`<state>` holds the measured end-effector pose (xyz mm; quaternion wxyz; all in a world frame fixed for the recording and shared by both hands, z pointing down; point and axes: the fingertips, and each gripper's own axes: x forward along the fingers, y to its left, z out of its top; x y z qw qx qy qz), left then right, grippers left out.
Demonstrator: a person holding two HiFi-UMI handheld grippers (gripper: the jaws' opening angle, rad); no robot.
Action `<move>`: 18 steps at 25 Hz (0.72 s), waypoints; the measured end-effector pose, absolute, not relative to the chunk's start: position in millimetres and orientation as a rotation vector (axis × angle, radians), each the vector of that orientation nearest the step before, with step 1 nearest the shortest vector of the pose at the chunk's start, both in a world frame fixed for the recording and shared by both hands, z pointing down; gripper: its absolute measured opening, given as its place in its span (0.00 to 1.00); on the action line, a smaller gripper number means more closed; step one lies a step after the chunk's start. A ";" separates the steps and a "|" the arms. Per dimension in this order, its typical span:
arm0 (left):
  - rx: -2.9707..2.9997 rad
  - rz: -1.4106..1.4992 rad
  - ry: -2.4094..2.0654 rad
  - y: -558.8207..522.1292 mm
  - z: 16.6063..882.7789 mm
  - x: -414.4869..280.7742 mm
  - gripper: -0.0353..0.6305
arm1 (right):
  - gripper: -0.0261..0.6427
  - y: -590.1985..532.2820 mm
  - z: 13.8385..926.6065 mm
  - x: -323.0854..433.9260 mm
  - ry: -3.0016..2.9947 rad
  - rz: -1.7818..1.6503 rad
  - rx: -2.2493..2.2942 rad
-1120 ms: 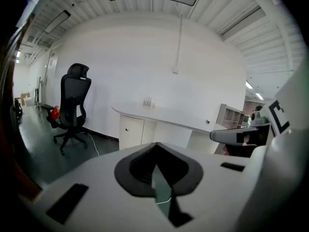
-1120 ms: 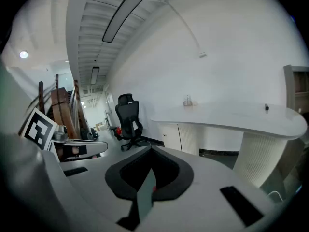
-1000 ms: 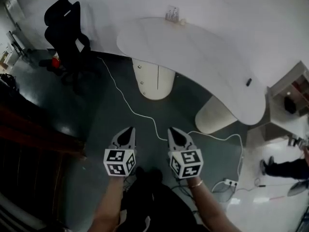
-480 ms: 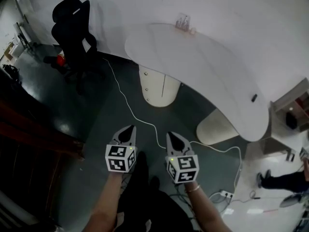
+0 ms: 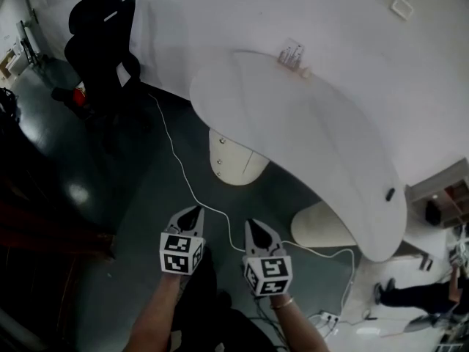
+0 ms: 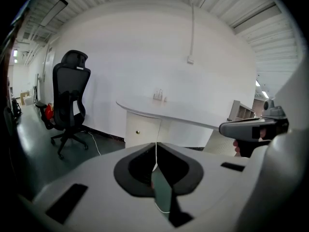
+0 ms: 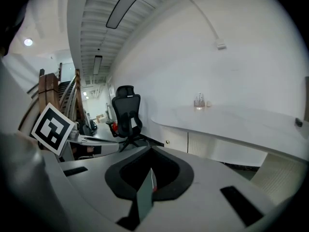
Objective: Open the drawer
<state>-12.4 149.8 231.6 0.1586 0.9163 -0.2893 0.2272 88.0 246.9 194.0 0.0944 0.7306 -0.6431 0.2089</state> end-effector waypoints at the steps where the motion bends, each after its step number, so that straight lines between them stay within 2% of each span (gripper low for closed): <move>1: 2.617 0.653 -0.816 137.8 234.2 -7.4 0.06 | 0.04 235.6 195.7 91.4 -1.901 0.625 2.162; 18: 2.569 0.750 -0.696 10.3 318.7 65.5 0.24 | 0.04 118.1 254.7 132.6 -1.839 0.727 2.105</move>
